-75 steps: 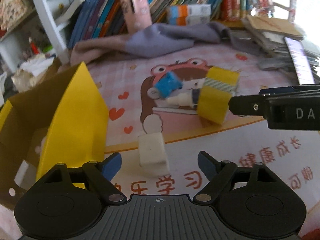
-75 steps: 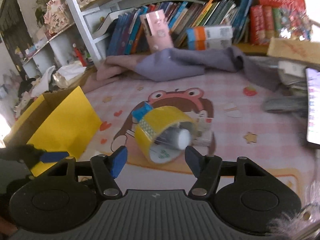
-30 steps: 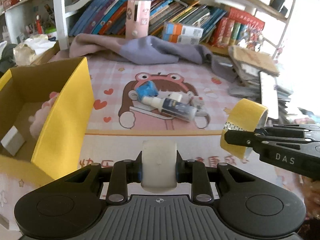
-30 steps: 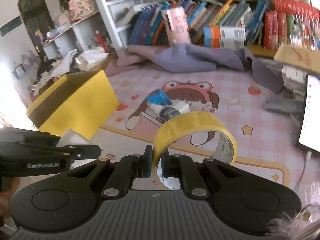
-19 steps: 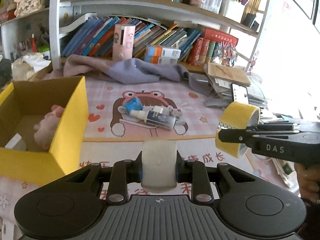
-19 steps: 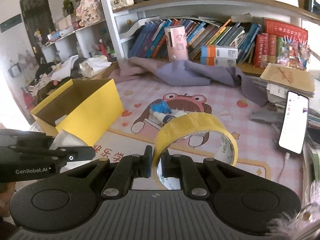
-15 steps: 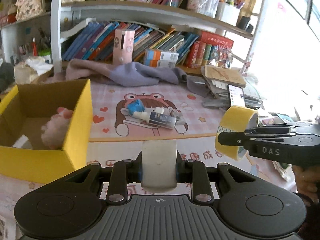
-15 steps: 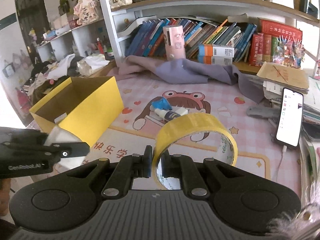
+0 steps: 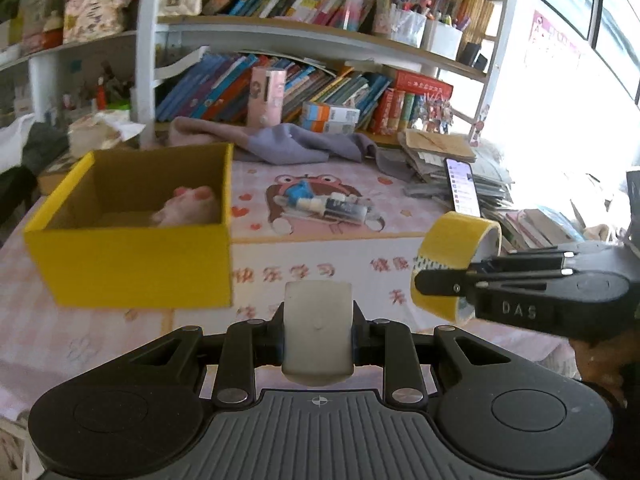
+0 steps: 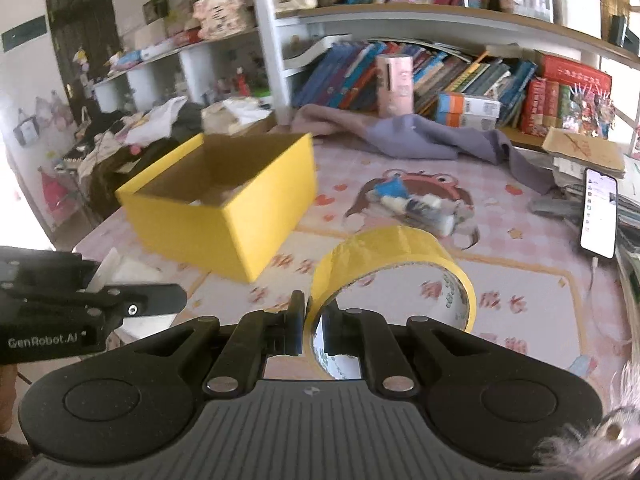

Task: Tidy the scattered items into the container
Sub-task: 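Lift the white cylinder and yellow tape roll and carry them toward the box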

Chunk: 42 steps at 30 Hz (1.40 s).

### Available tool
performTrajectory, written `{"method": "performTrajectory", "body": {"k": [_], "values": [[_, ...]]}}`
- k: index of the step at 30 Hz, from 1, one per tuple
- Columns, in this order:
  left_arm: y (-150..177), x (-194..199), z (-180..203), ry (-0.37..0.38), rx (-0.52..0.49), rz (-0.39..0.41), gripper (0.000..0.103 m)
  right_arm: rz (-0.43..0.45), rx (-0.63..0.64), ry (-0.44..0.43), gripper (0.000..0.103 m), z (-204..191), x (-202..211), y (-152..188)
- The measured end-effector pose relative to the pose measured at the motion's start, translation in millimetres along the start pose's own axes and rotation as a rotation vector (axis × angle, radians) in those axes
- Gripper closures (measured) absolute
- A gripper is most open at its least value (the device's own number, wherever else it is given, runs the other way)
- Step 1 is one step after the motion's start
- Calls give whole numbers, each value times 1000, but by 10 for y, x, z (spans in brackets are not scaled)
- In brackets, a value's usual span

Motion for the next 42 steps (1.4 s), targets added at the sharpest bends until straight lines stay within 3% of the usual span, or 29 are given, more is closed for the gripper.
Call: {"method": "performTrajectory", "body": {"k": [7, 19, 32, 42], "values": [[310, 407, -363, -25, 42, -11, 78, -10, 2, -19, 95, -610, 103, 256], [480, 803, -791, -56, 92, 36, 77, -46, 81, -74, 94, -1316, 84, 300], [465, 705, -1017, -58, 111, 21, 77, -74, 165, -123, 94, -1631, -128, 217], [99, 461, -1382, -132, 93, 49, 77, -20, 227, -179, 94, -1735, -574, -180]]}}
Point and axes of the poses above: each gripper's, at about its wrist camera, not at the fingertips, and x roughly against the way its jaws point, z to its right, y to its underside, the point moved 9 cm from there along -x, roughly the way its jaws point, and after that the axes turned 1 degree about z, right-handed, at the moved point
